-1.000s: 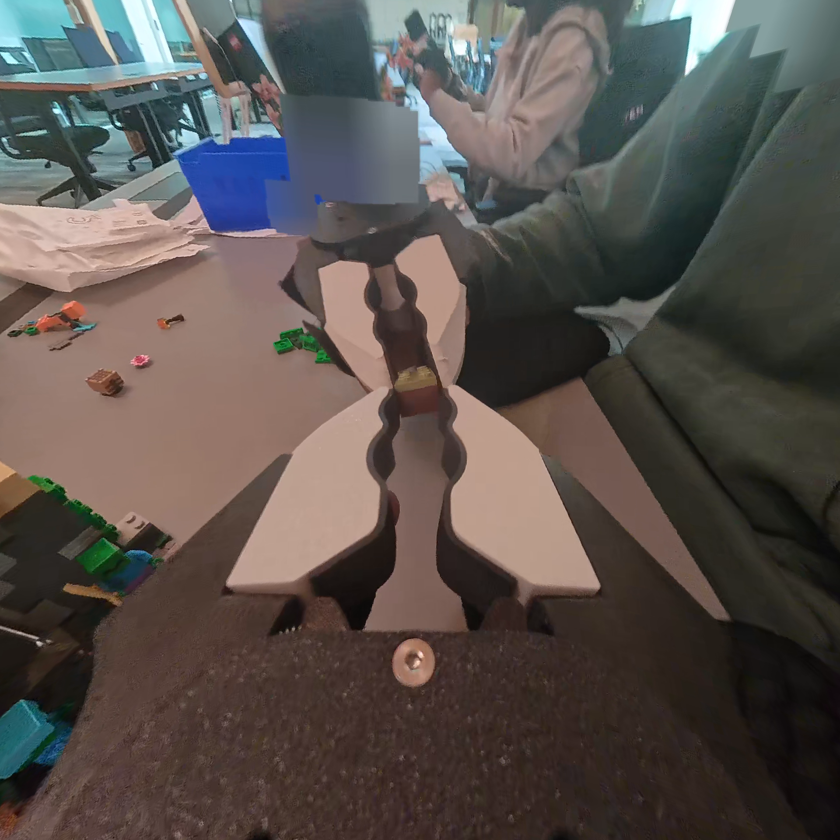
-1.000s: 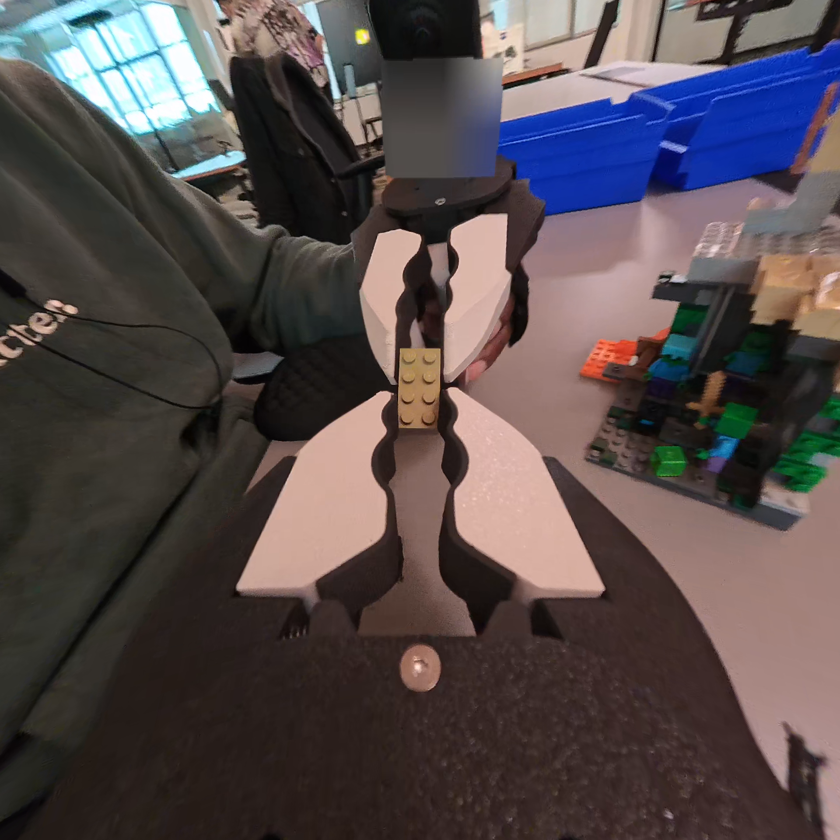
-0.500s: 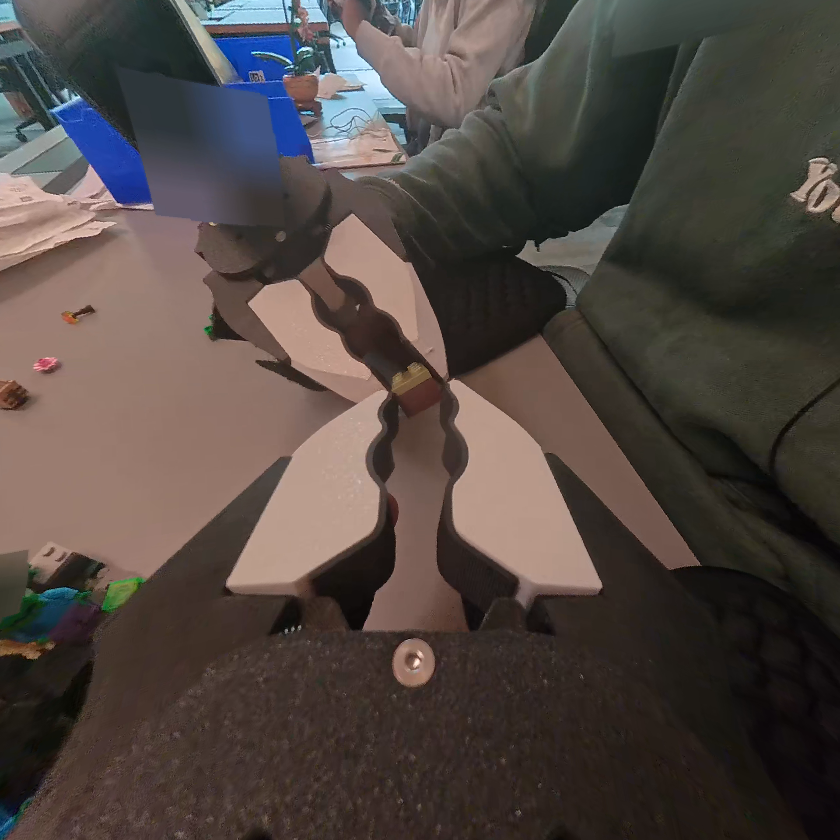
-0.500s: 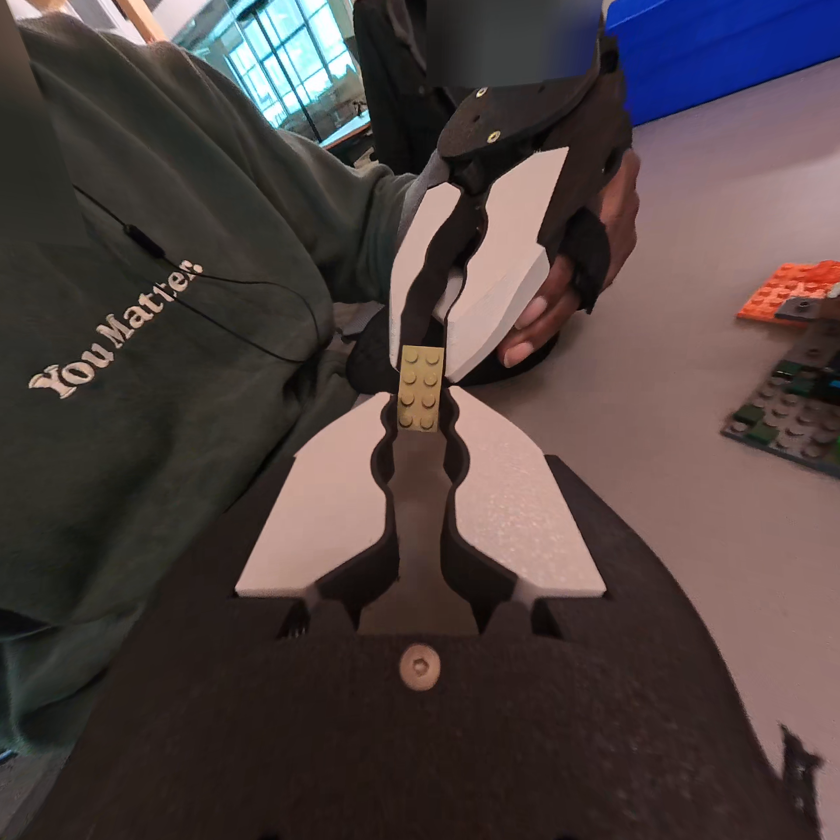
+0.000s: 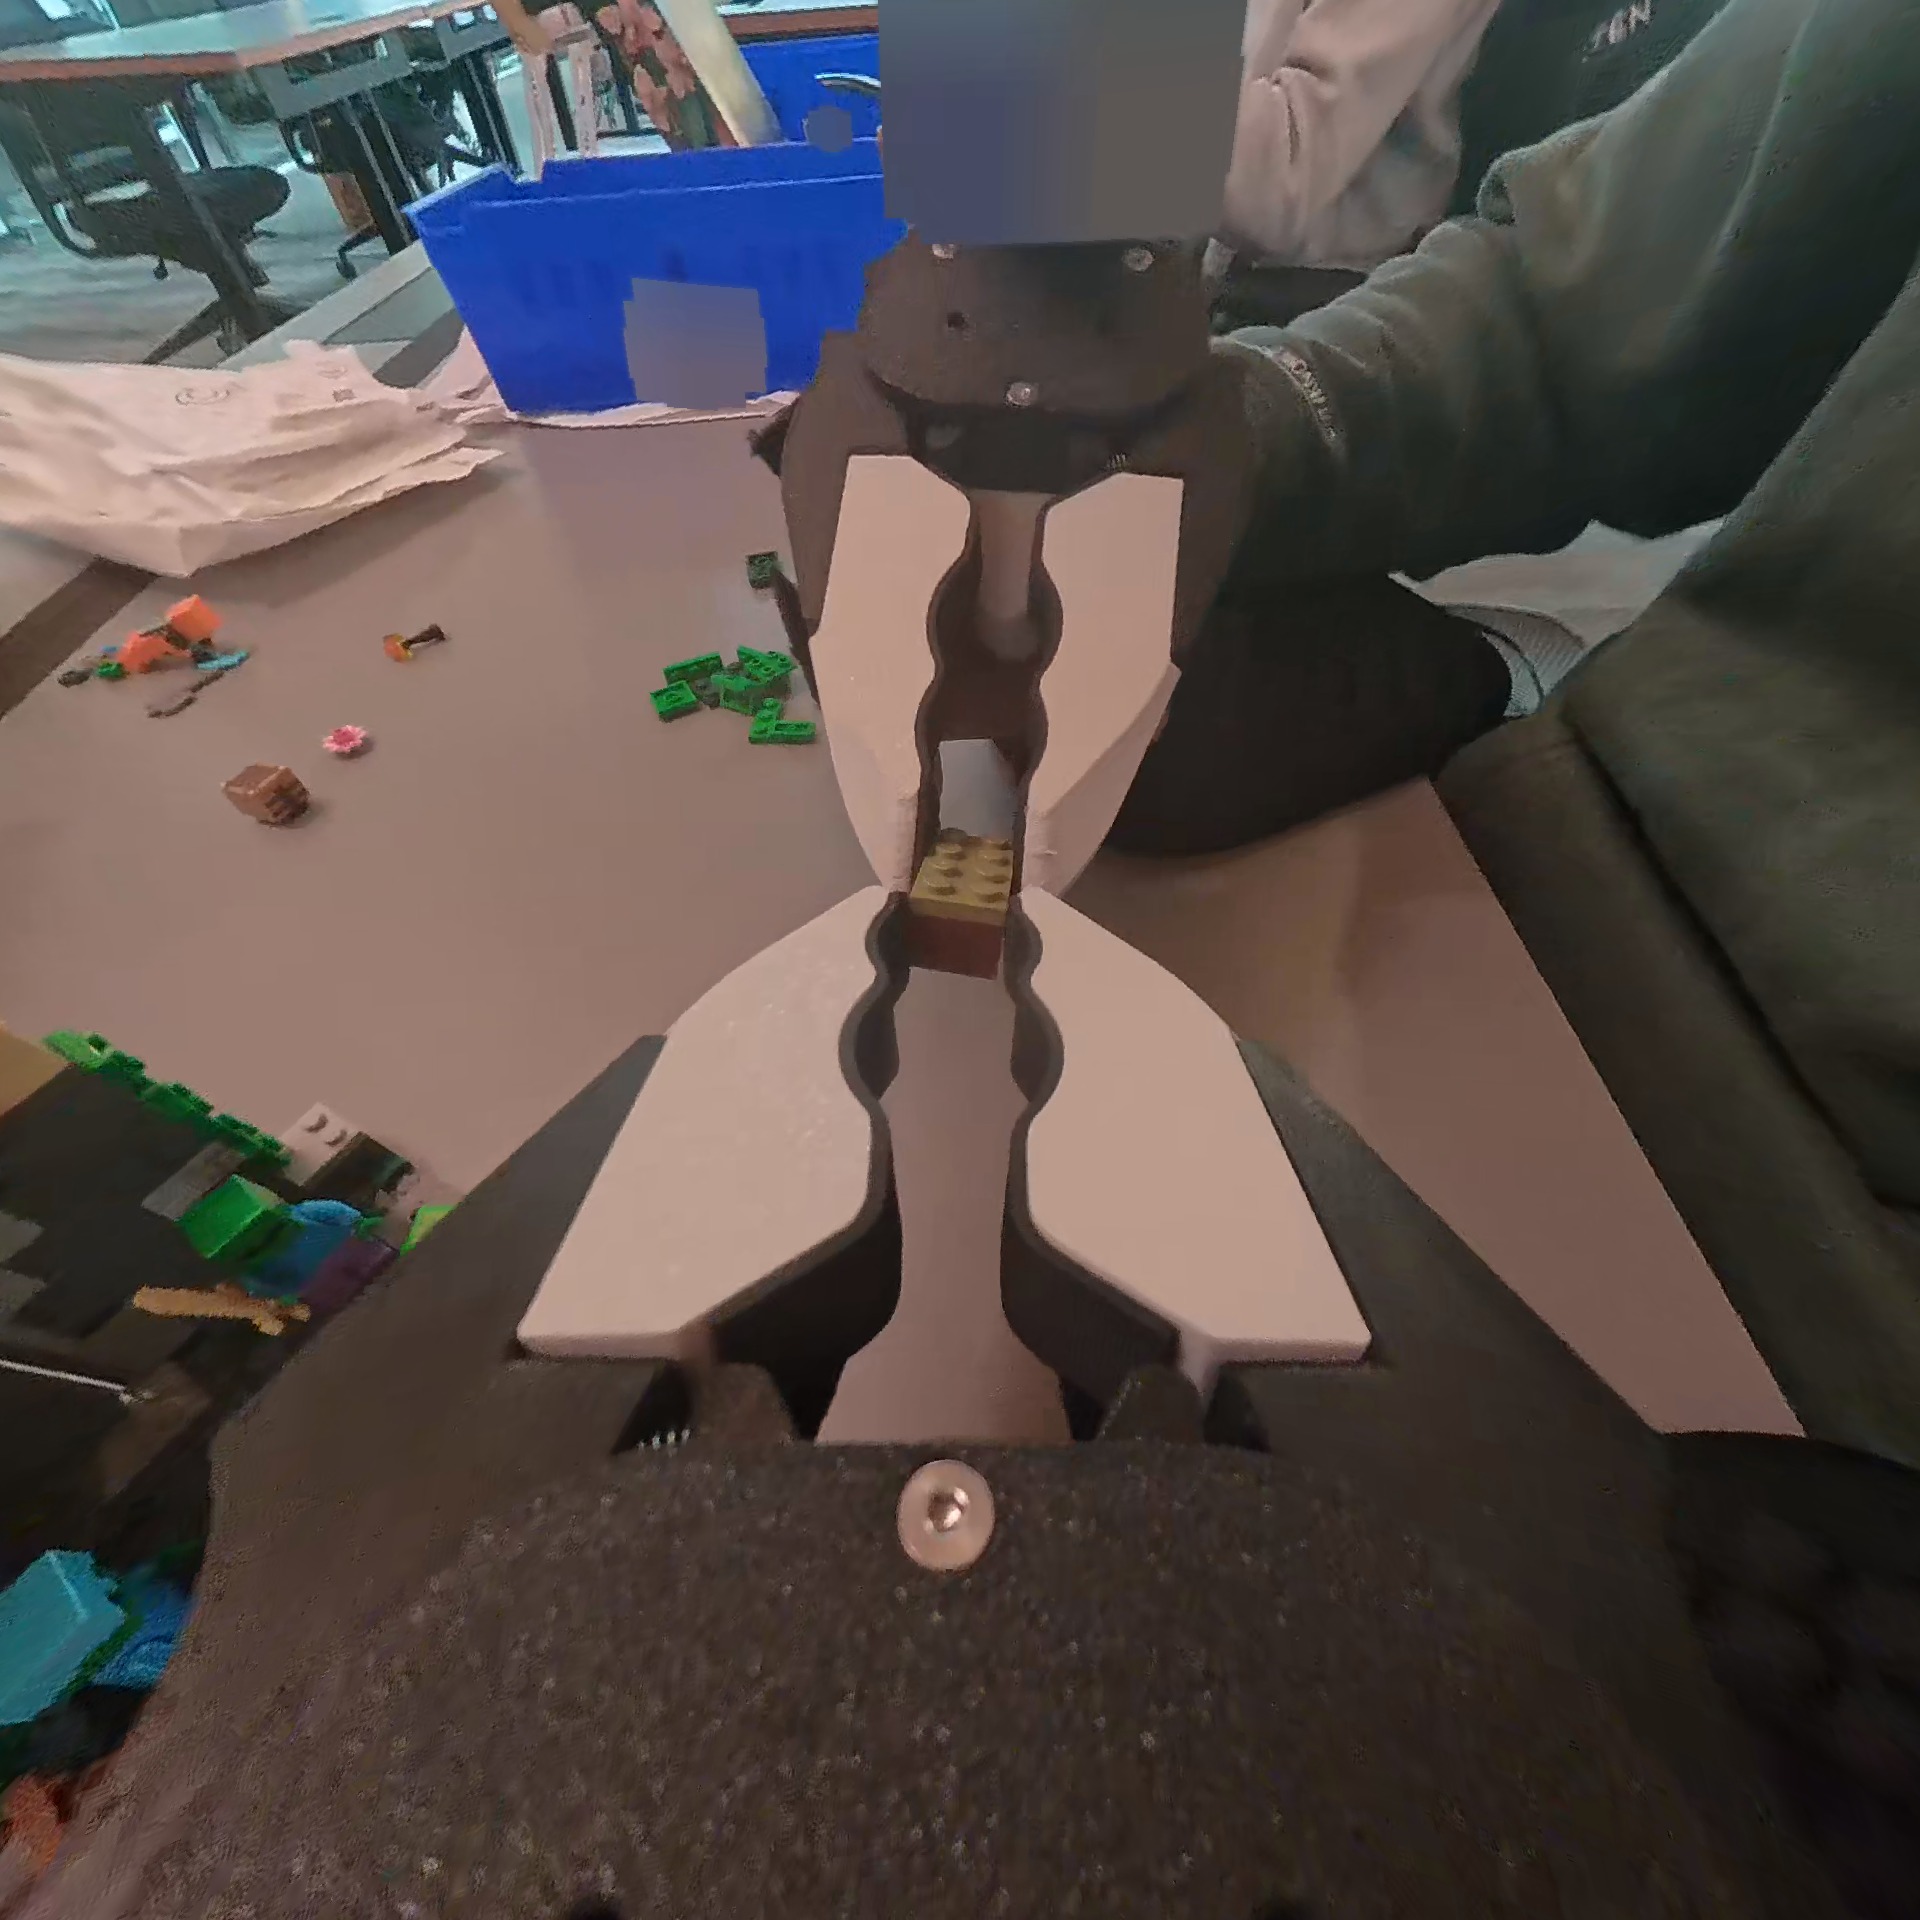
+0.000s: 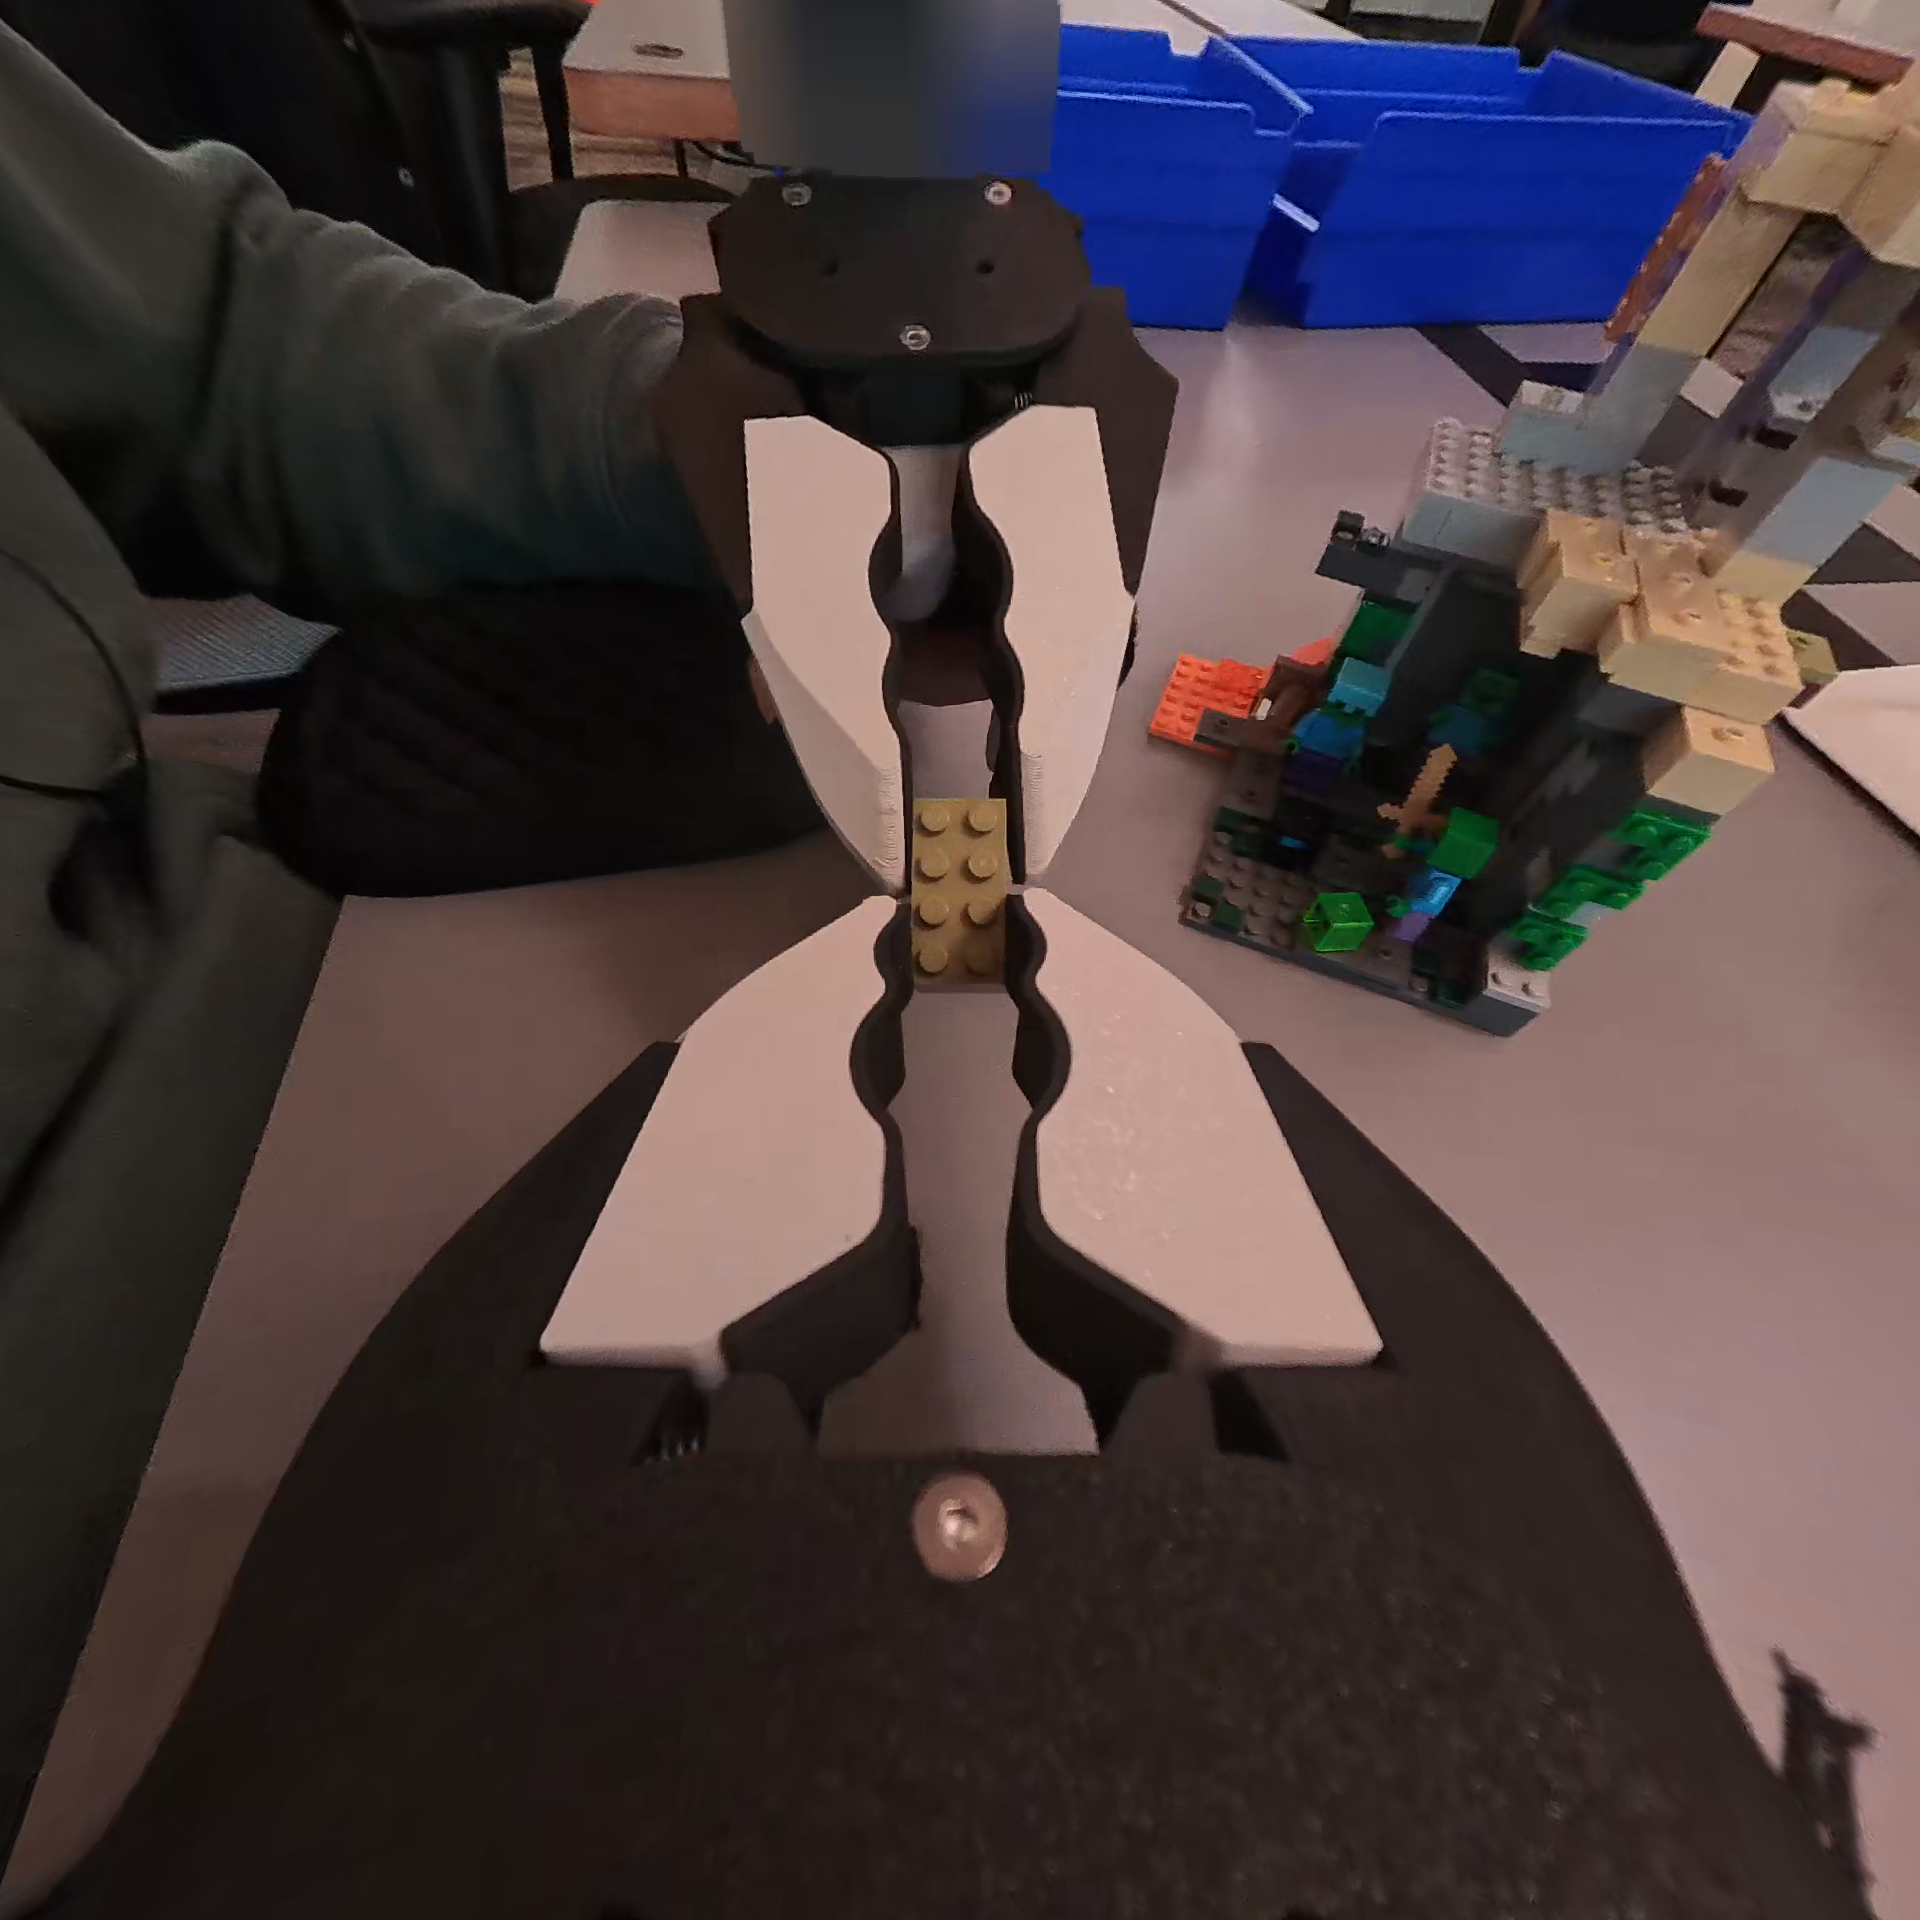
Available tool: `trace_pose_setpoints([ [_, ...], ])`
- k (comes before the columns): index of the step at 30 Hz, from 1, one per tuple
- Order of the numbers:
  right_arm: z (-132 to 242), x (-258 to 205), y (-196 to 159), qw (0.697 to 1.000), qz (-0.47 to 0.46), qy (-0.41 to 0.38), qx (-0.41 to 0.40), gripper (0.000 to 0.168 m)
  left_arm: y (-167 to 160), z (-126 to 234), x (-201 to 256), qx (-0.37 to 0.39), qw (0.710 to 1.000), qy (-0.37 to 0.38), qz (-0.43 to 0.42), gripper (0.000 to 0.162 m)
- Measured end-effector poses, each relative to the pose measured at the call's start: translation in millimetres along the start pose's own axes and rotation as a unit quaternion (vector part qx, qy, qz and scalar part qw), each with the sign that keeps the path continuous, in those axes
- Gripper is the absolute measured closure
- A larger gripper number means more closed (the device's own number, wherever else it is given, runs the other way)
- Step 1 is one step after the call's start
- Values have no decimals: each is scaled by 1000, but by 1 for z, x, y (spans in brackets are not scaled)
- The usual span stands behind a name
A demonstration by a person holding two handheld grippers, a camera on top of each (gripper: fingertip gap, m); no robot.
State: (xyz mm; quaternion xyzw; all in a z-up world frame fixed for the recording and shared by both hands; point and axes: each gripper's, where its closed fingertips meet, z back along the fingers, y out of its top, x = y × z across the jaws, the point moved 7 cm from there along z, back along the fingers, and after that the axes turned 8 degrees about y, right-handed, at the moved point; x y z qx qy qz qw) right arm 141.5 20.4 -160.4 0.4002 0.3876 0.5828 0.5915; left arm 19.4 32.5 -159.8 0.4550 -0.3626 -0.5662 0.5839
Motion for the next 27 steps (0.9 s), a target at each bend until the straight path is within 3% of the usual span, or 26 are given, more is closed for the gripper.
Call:
trace_pose_setpoints([
  [4,2,-4,2,998,-33,45,10,152,4,3,10,-1,997,8,-81,145],
  [13,2,-7,1,973,-121,195,-14,151,7,3,29,-6,987,-19,-156,143],
  [27,-3,-6,-11,918,-192,341,-68,148,3,-7,41,-27,983,-64,-172,143],
])
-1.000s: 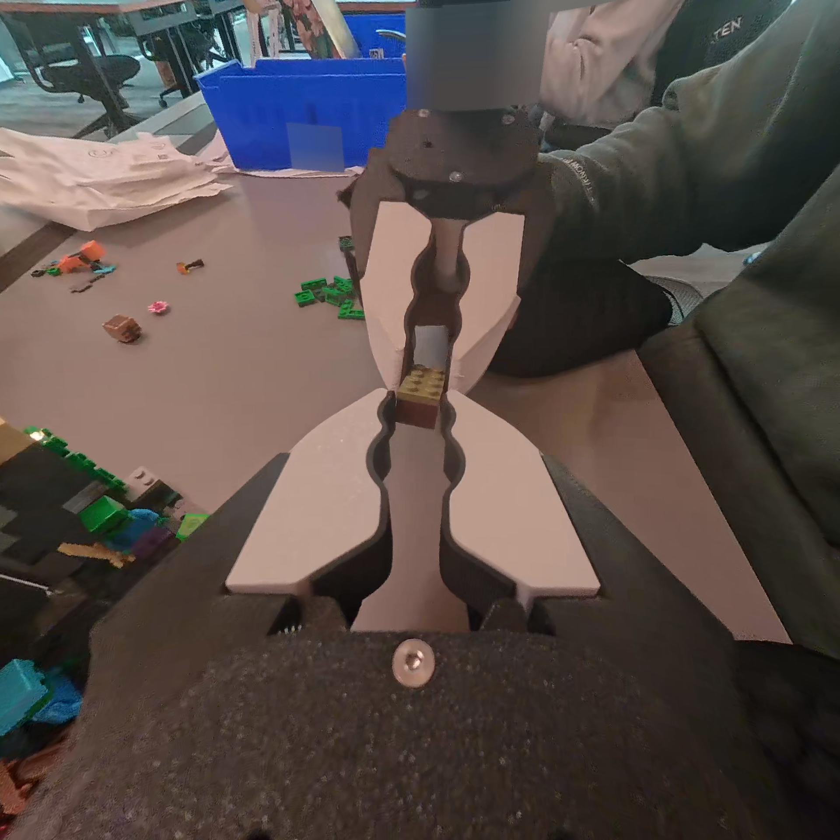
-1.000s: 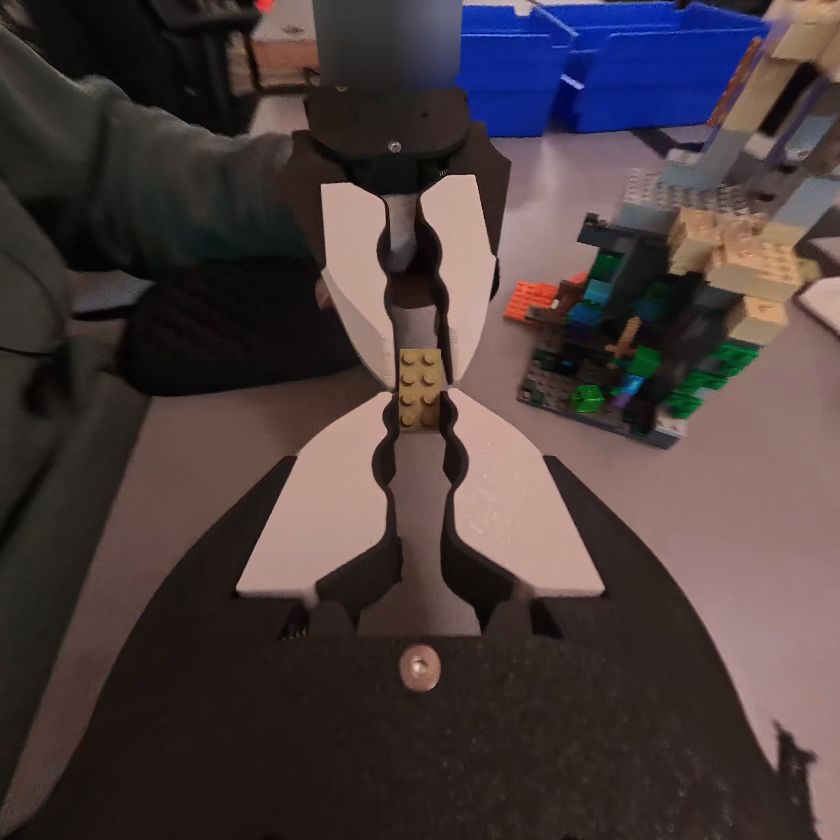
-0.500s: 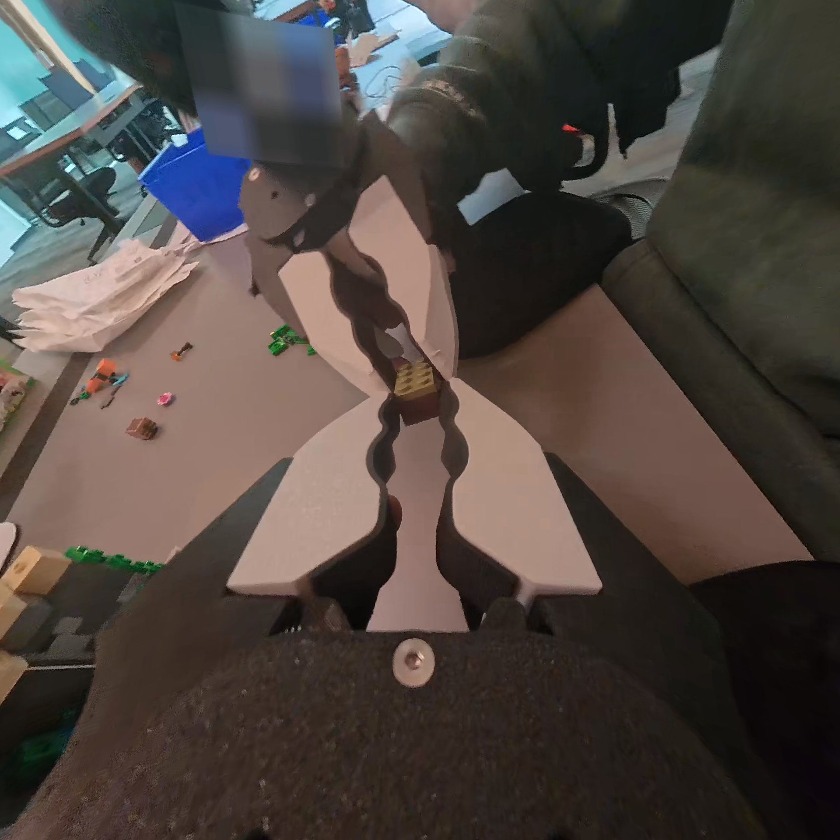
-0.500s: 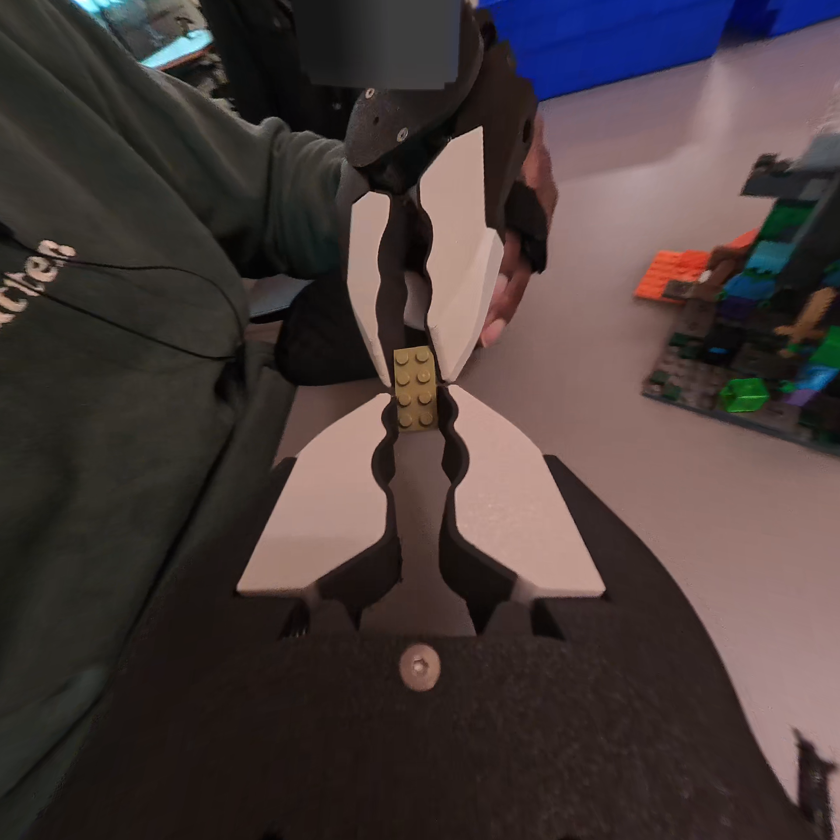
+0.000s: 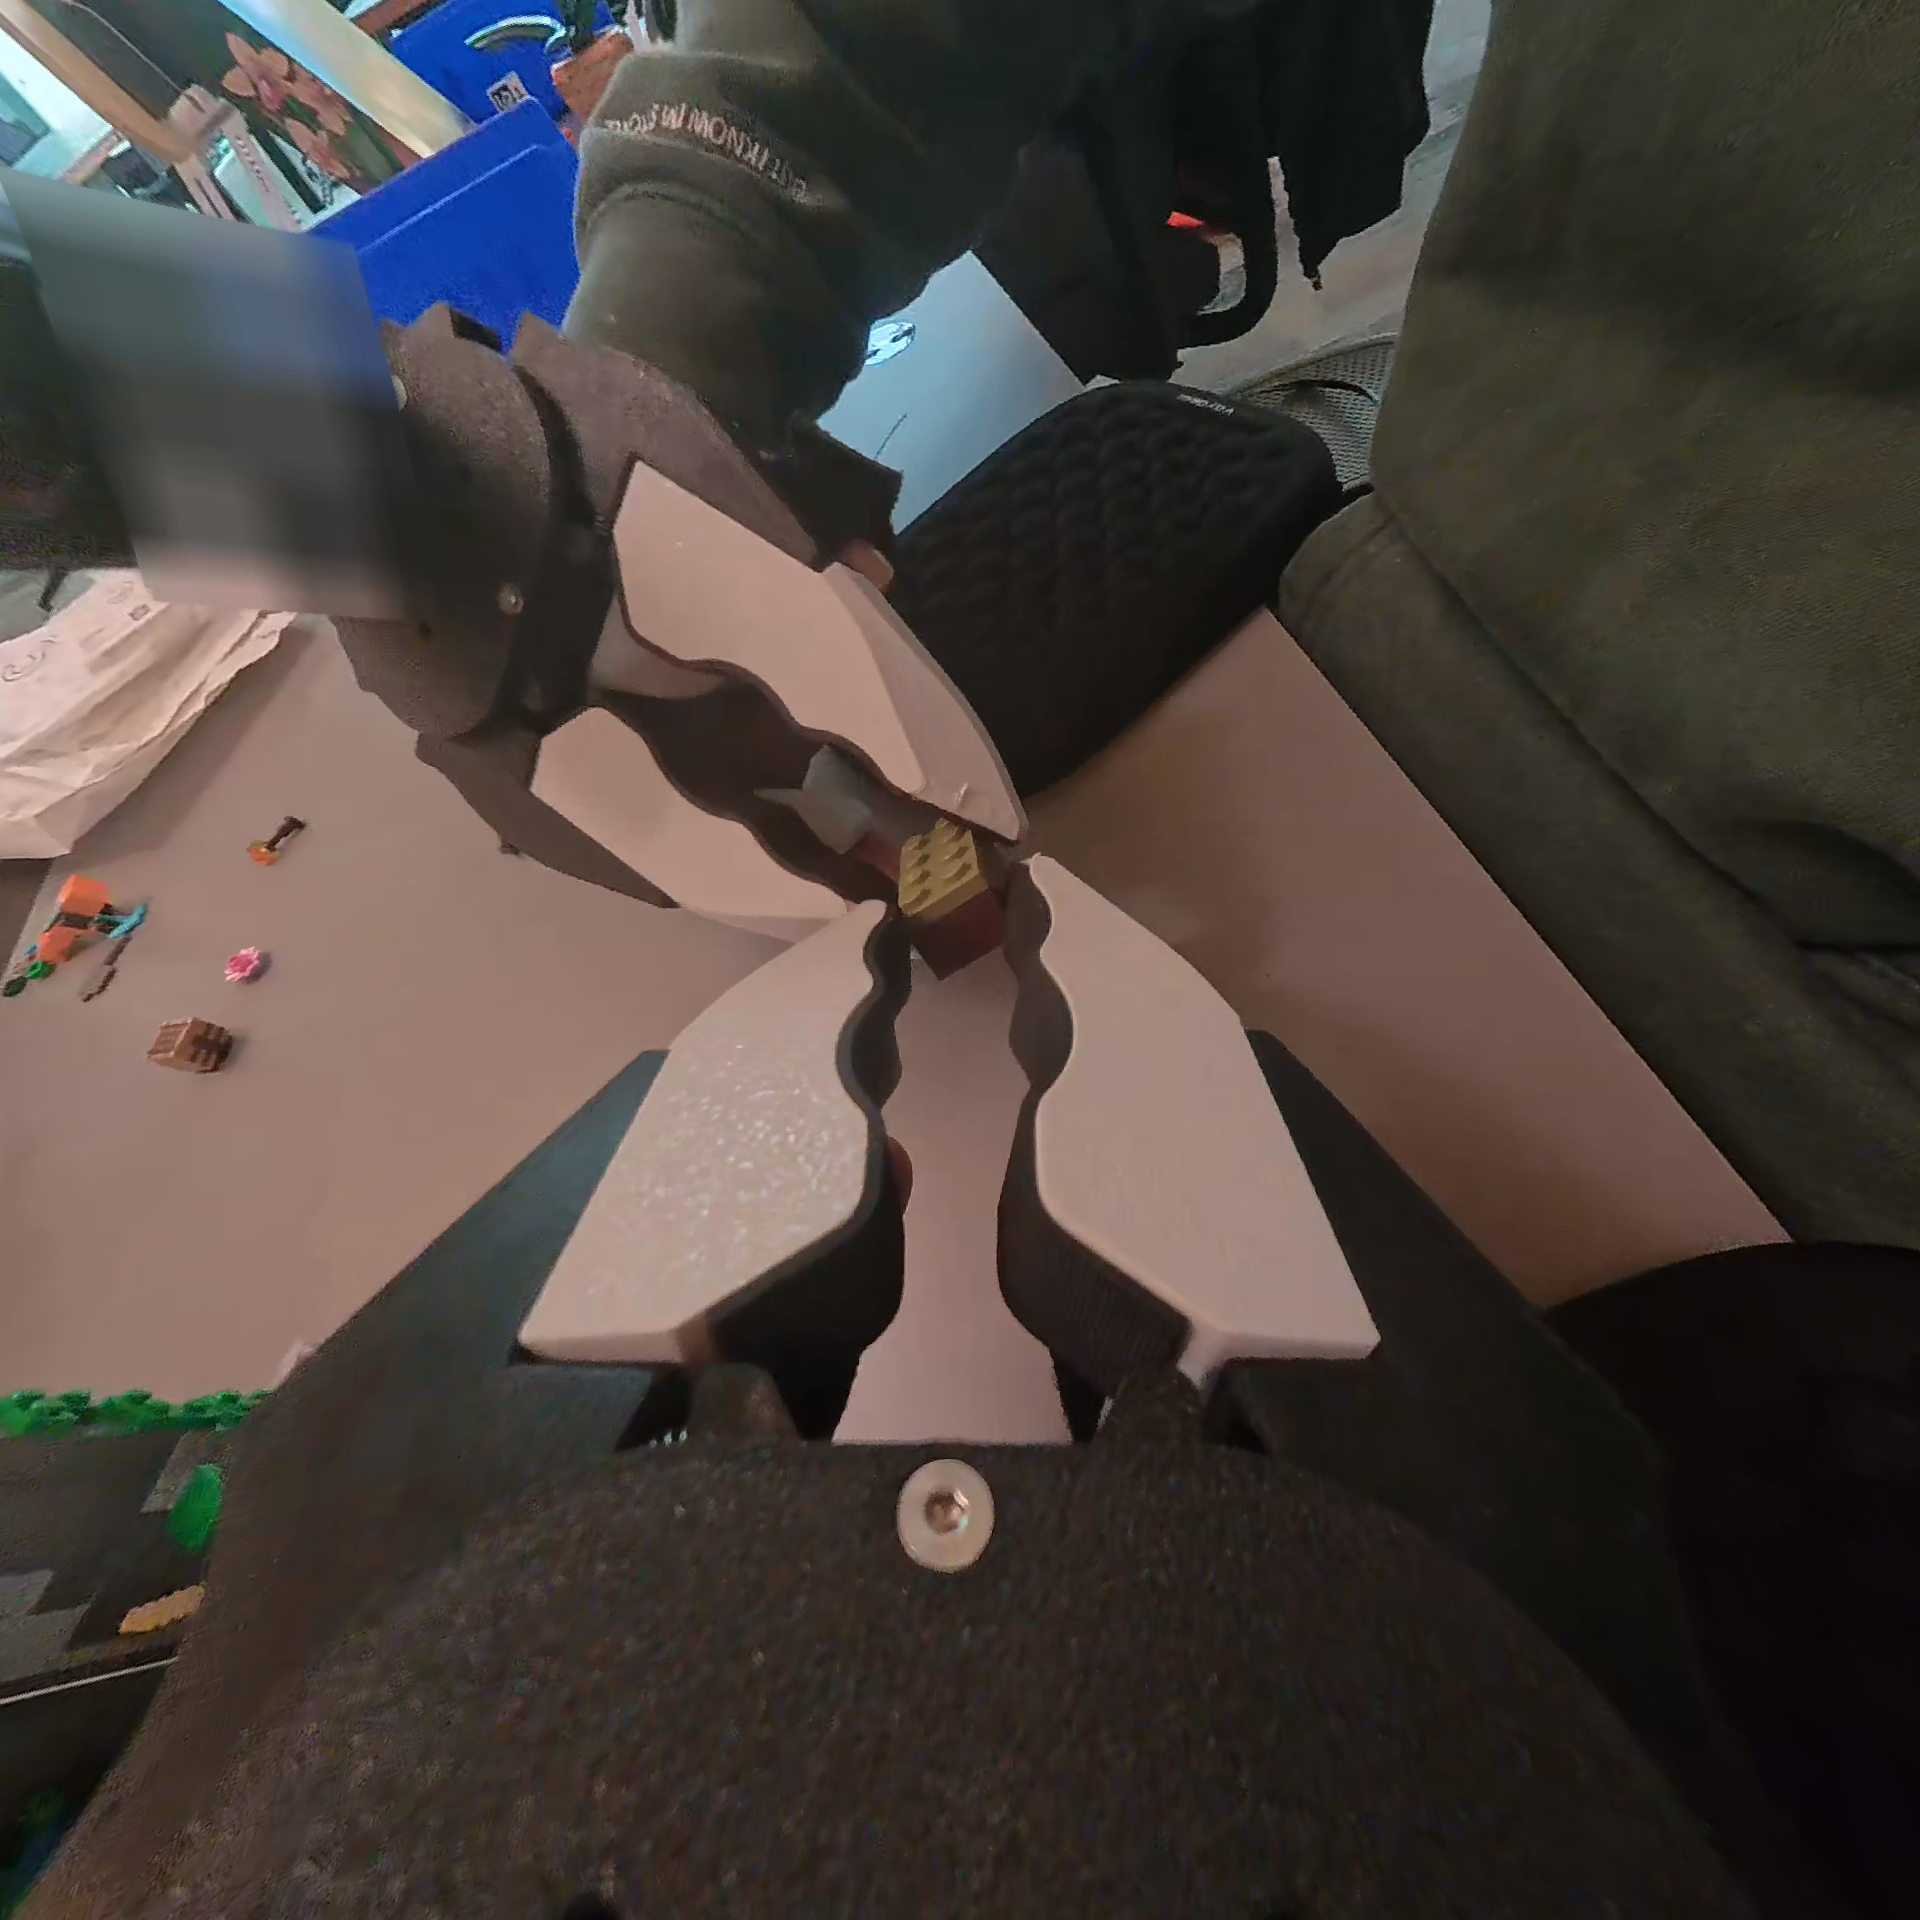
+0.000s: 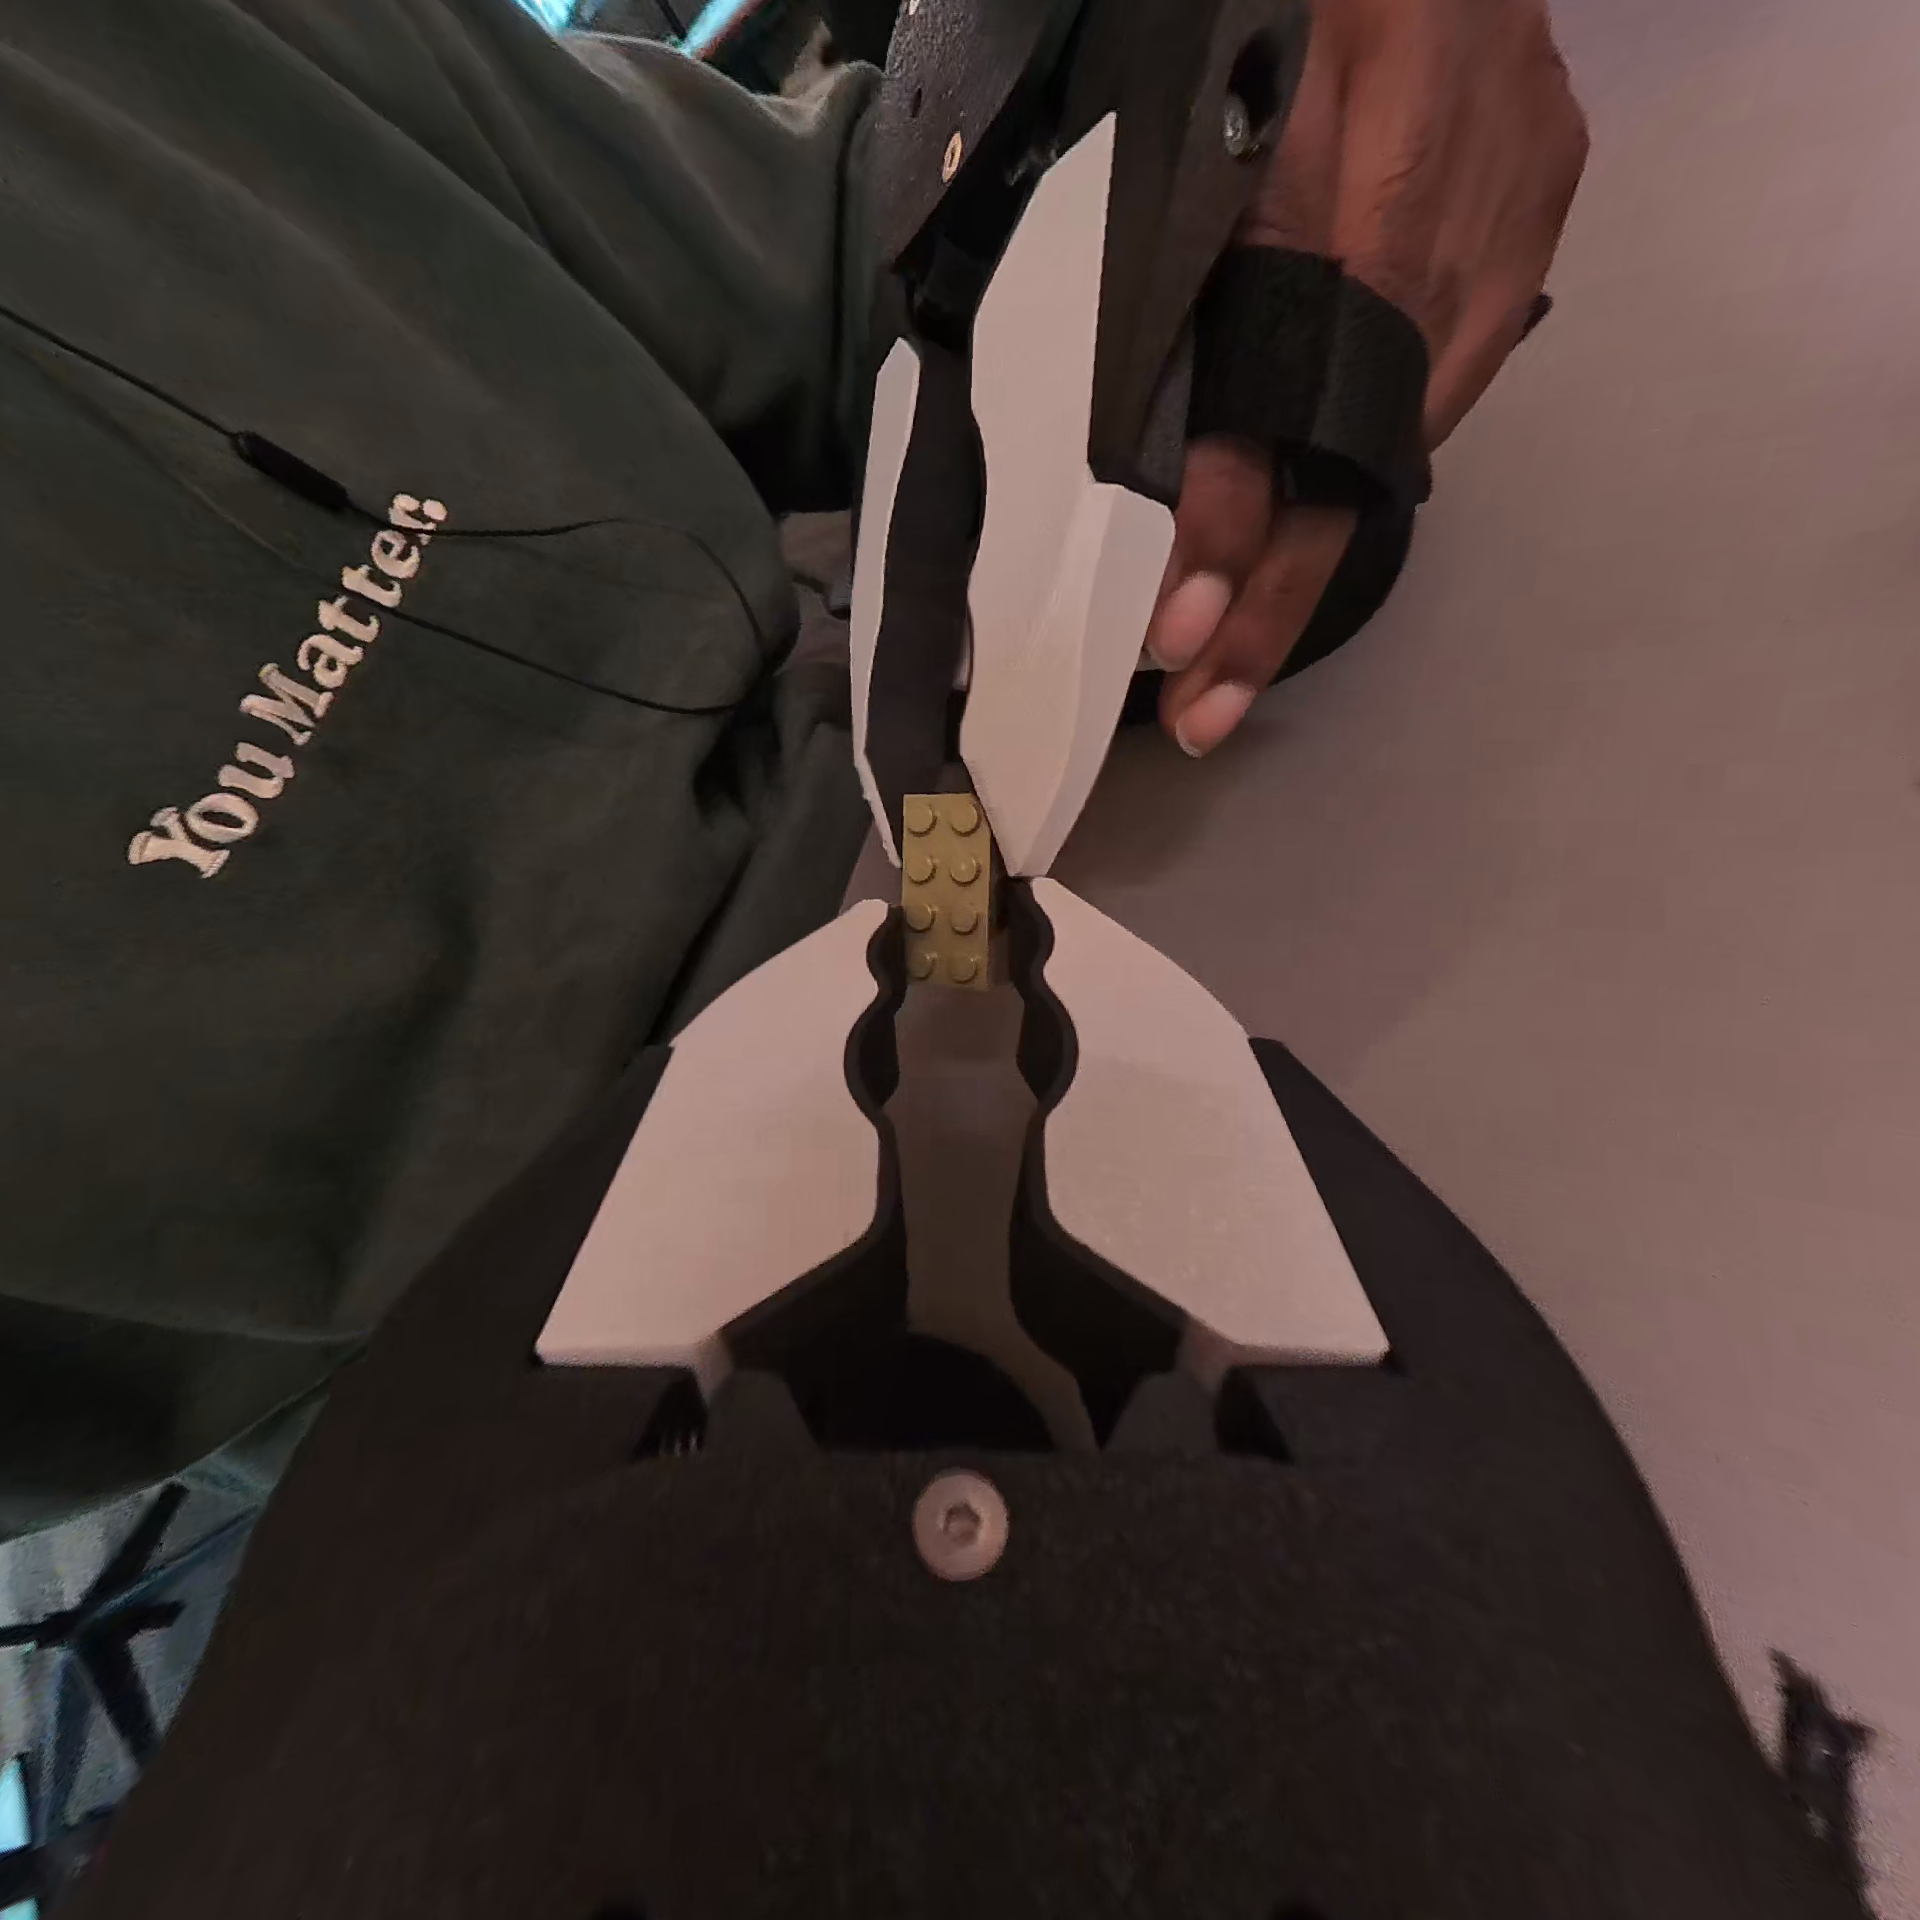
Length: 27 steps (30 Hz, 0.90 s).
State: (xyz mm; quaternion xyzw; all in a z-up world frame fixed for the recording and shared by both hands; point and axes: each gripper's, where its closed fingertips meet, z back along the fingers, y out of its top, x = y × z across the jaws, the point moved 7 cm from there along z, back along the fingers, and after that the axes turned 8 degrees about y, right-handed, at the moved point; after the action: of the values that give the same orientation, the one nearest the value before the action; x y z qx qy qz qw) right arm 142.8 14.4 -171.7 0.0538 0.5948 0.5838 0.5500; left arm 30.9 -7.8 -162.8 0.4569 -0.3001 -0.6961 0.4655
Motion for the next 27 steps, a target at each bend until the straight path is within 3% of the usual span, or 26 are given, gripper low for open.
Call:
trace_pose_setpoints([
  [3,3,2,1,1000,5,-24,16,148,-3,1,-3,-1,1000,10,19,143],
  [5,10,2,6,994,39,-95,41,149,-7,4,-13,8,997,37,67,144],
  [8,16,-4,10,966,106,-218,85,151,-10,8,-27,27,989,74,123,145],
  [11,11,-10,6,936,169,-297,88,151,-11,5,-28,24,989,88,118,144],
  [18,-1,-21,0,889,268,-370,6,152,-12,0,-17,-7,995,87,50,145],
  [22,-9,-29,3,818,355,-447,-65,151,-10,3,-17,-15,994,96,38,144],
  [27,-9,-36,5,830,333,-445,-51,152,-5,3,-16,-8,995,90,49,144],
])
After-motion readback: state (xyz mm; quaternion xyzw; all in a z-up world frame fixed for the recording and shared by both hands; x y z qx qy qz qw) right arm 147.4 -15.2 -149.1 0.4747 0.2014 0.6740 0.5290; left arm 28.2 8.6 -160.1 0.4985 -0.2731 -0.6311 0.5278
